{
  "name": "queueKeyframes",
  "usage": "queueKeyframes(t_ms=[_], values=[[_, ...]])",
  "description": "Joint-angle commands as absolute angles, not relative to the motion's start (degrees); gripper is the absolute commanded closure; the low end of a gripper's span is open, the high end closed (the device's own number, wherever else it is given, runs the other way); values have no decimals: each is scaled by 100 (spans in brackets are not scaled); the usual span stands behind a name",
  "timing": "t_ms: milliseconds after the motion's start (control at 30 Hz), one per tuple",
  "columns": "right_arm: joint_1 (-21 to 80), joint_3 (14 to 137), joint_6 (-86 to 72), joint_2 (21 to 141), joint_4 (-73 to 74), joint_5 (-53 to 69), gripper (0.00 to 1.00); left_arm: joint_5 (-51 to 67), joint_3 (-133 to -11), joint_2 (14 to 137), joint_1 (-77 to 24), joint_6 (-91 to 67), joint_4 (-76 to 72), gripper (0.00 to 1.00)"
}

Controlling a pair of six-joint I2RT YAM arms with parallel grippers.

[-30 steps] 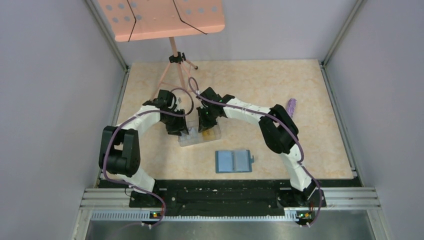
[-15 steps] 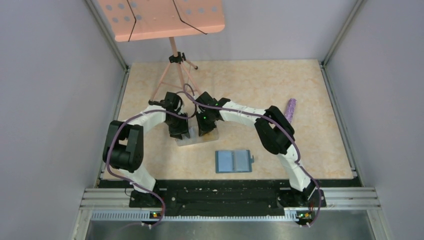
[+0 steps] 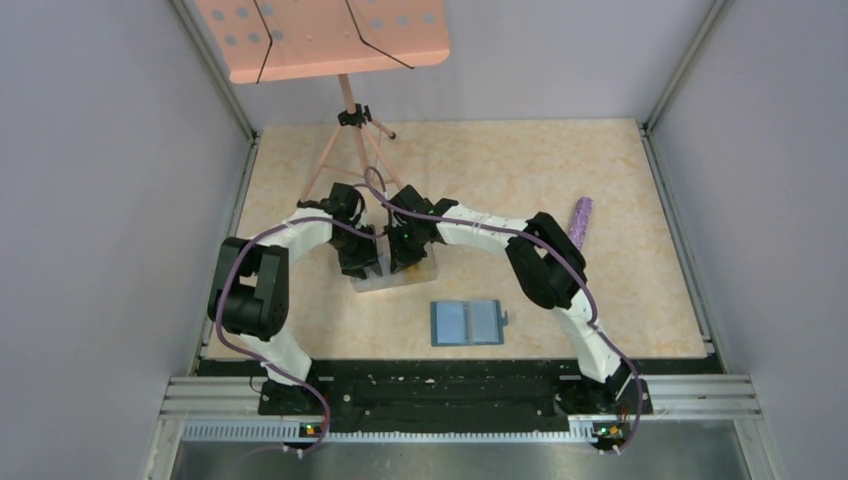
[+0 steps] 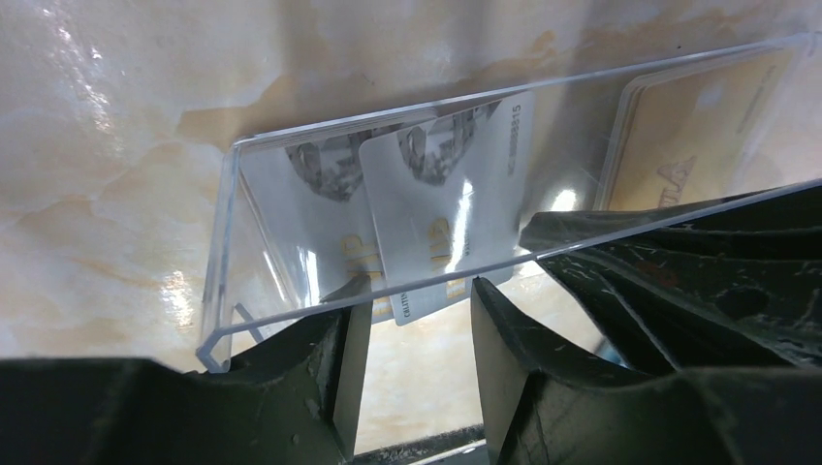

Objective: Put the credit cards into the card holder
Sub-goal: Pick up the credit card from the storage box.

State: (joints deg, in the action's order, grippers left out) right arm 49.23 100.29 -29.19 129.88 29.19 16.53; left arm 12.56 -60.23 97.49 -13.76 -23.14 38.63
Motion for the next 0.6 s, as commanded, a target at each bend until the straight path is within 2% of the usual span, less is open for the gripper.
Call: queueKeyframes(t_ms=[0,267,433,567], values=[[5023,9917,-2921,13500,2856,1439,100,1618,-6039,9977,-1380,-2382,3250,52],[5019,9805,-2971,13562,2937,1257,100,2176,-5921,9960,-1375,-2547,2898,55],[5024,9741,-2880,13312,2939,1170,100,1729,-5958,9950,-1371,-2442,3113,55],[5025,9617,-2800,12959,2878,987,100,1775,-5918,9953,-1371,-2455,3057,61]])
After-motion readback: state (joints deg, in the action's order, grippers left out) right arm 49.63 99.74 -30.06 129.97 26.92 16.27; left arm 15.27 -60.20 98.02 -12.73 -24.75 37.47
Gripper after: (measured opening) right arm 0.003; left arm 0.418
